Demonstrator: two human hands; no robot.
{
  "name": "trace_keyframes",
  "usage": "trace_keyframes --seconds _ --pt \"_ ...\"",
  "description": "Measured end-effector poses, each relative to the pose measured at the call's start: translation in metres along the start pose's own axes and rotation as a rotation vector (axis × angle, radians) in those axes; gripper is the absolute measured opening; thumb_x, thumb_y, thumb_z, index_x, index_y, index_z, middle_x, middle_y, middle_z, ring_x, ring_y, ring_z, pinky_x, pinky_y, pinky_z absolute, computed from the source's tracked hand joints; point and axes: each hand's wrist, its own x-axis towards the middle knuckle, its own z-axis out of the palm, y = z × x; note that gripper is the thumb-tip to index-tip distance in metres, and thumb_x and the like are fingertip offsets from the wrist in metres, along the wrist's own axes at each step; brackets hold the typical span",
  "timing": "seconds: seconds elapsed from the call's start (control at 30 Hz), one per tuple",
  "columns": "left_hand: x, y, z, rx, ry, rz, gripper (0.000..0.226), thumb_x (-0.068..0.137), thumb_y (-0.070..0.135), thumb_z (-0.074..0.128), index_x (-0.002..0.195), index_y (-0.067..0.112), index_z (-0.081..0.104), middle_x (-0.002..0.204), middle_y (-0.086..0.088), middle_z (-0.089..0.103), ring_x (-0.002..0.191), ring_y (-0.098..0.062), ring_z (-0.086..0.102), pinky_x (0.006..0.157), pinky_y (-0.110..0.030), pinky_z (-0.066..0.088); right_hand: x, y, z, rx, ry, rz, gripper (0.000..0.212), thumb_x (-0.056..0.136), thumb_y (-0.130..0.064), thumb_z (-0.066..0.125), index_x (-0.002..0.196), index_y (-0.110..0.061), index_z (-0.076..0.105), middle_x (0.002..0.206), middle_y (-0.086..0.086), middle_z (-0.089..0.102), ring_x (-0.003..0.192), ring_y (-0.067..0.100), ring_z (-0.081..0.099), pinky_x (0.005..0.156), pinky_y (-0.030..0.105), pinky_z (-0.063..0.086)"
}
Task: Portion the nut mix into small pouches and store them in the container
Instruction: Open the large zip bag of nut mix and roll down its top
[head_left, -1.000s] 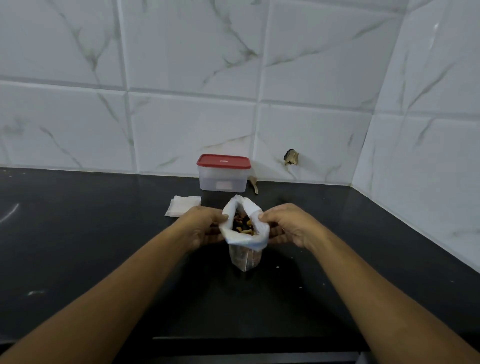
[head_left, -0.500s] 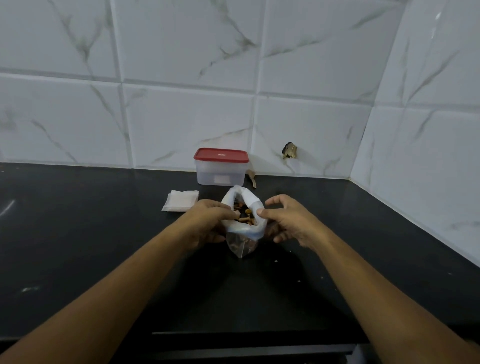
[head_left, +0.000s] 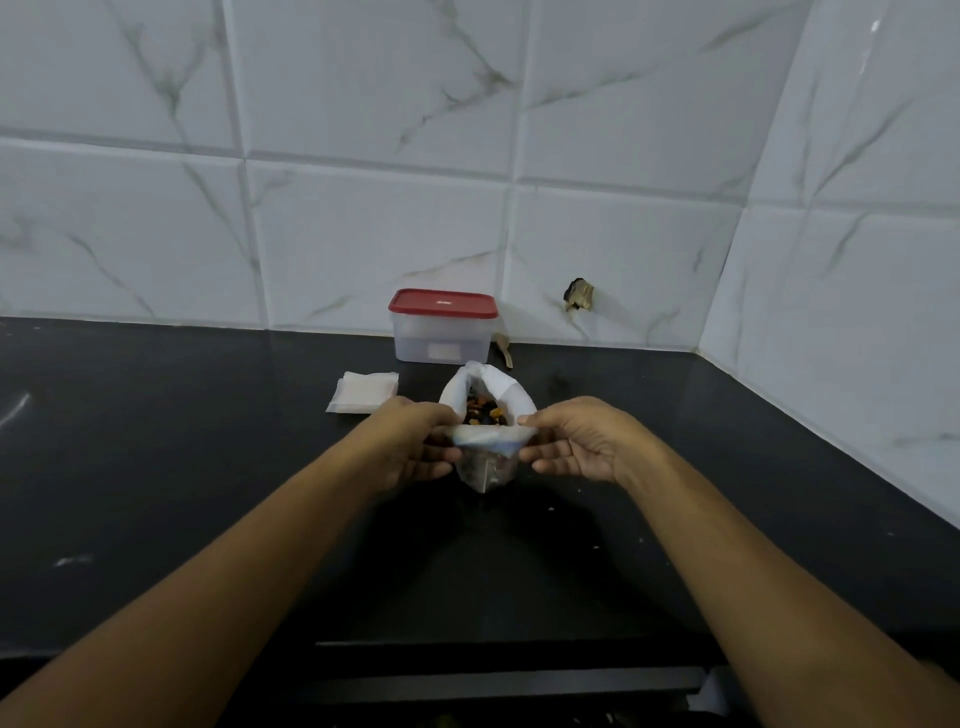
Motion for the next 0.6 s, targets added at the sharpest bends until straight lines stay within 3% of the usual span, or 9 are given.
trace_keyframes --seconds 0.17,0.23,0.37,0.5,0.6 --pt "0.002 -0.002 0.001 -0.147 0.002 -0.035 0.029 0.098 0.012 0.063 0.121 -0.004 0.059 0.083 -0.017 0.074 0.06 -0.019 0.074 0.048 -0.028 0.058 0.0 0.005 0.003 0.197 0.04 -0.014 0.017 0.099 -0.004 0.064 0.109 0.009 0.061 0.084 0.024 0.075 0.06 0.022 0.074 0.051 0.029 0.062" --pt "-0.003 -0.003 0.001 -0.035 -0.006 -0.002 0.028 0.1 0.023 0.063 0.117 0.0 0.062 0.084 -0.015 0.074 0.063 -0.019 0.073 0.05 -0.028 0.058 -0.002 0.007 0.003 0.098 0.055 -0.024 0.02 0.099 -0.011 0.067 0.11 0.006 0.063 0.087 0.022 0.076 0.063 0.023 0.075 0.05 0.029 0.061" --pt "-0.006 -0.003 -0.004 0.191 0.042 0.053 0.036 0.1 0.041 0.061 0.107 0.006 0.065 0.08 -0.01 0.069 0.062 -0.016 0.063 0.05 -0.024 0.051 -0.007 0.006 0.003 -0.065 0.046 -0.033 0.028 0.097 -0.021 0.071 0.109 0.004 0.065 0.074 0.014 0.072 0.056 0.019 0.071 0.048 0.027 0.059" --pt "0.001 -0.002 -0.003 0.092 0.04 0.001 0.024 0.1 0.022 0.061 0.102 -0.002 0.064 0.058 -0.004 0.064 0.045 -0.01 0.057 0.043 -0.021 0.047 -0.007 0.002 0.006 -0.005 0.047 -0.022 0.024 0.098 -0.011 0.069 0.111 0.008 0.064 0.074 0.017 0.074 0.058 0.019 0.072 0.049 0.026 0.06" --pt "0.007 -0.003 -0.002 -0.011 0.064 -0.032 0.021 0.099 0.014 0.058 0.107 -0.005 0.063 0.058 -0.007 0.069 0.047 -0.011 0.064 0.043 -0.022 0.051 -0.007 0.005 0.009 0.074 0.067 -0.02 0.018 0.099 -0.005 0.065 0.11 0.008 0.061 0.079 0.021 0.075 0.06 0.019 0.074 0.05 0.027 0.061"
